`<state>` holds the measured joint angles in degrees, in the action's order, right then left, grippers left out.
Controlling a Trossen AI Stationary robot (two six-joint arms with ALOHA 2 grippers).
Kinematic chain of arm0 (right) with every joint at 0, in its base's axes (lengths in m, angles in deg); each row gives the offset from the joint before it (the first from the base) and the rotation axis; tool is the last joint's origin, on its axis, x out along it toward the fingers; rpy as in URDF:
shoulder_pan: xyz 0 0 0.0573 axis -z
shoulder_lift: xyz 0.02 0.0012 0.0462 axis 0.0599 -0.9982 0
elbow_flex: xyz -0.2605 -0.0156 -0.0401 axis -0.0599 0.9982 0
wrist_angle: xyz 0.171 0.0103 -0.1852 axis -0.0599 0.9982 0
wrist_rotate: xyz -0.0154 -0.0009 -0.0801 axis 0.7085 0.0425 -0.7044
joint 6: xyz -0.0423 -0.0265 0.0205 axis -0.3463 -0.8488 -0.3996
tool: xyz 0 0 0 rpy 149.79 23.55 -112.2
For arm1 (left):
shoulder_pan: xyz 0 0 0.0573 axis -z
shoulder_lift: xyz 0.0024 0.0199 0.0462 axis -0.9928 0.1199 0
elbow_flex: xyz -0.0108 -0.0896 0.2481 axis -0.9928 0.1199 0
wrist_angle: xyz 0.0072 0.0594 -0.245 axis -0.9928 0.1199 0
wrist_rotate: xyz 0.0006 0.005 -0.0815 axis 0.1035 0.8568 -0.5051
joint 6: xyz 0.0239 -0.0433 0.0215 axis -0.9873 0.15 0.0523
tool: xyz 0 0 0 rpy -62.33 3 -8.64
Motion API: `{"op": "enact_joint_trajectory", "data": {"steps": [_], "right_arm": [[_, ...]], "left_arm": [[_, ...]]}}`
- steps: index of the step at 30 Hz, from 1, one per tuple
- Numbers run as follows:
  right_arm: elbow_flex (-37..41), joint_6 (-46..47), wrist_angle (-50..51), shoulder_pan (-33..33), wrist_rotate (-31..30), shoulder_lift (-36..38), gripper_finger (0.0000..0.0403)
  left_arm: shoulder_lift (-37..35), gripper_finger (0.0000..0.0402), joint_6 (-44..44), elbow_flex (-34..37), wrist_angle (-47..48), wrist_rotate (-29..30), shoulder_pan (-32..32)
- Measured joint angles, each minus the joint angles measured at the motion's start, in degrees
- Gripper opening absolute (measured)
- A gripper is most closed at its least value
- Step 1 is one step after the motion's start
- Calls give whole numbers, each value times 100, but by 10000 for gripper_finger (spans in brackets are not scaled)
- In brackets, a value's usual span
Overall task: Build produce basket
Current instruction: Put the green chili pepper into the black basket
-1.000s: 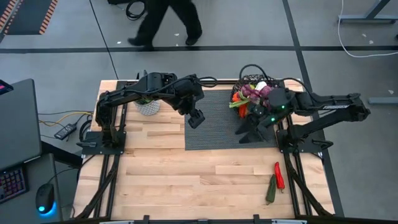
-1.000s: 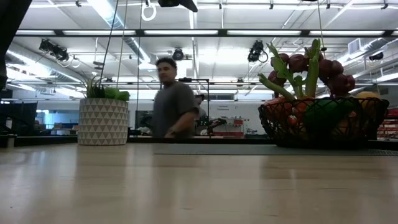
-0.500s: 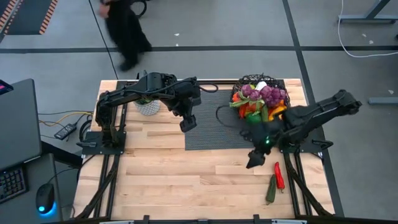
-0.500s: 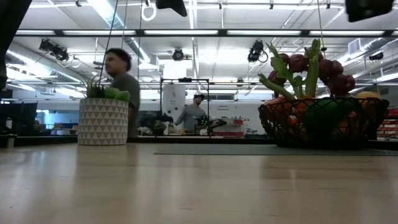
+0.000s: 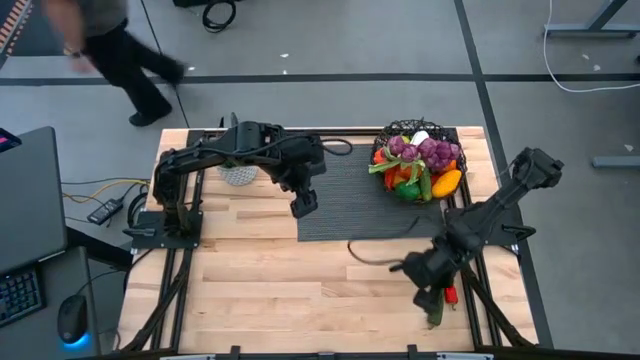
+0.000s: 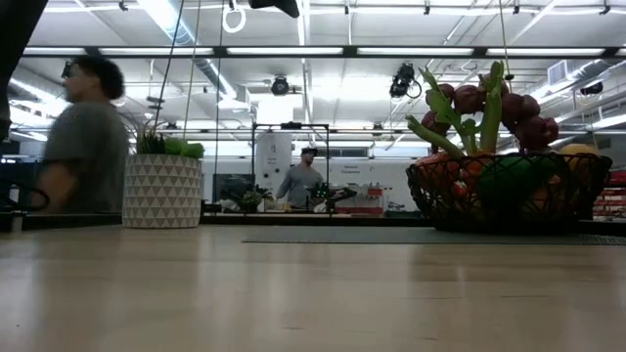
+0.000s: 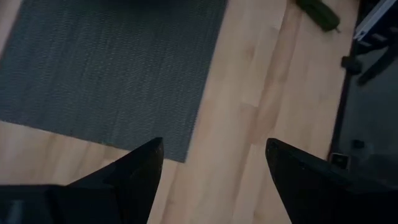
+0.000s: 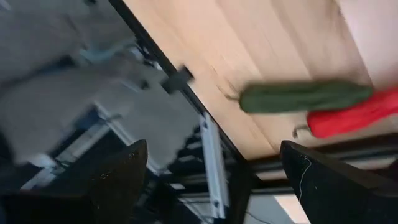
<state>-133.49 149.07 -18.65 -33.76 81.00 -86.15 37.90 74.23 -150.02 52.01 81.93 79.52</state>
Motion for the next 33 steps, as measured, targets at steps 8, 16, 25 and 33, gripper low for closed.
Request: {"op": "enact_joint_trajectory", "data": {"steps": [8, 16, 25, 33], "right_arm": [[0, 1731, 528, -939, -70, -498, 373], [-2, 3189, 452, -1560, -892, -967, 373], [-2, 3511, 450, -1755, -1087, -1655, 373], [-2, 3513, -319, -1761, -1083, -2215, 373]], "left_arm": [[48, 290, 912, -7, -253, 18, 315], [48, 290, 1322, -4, -318, 269, 678], [48, 290, 1543, -2, -318, 833, 1026], [48, 290, 2328, -2, -295, 896, 1133]]}}
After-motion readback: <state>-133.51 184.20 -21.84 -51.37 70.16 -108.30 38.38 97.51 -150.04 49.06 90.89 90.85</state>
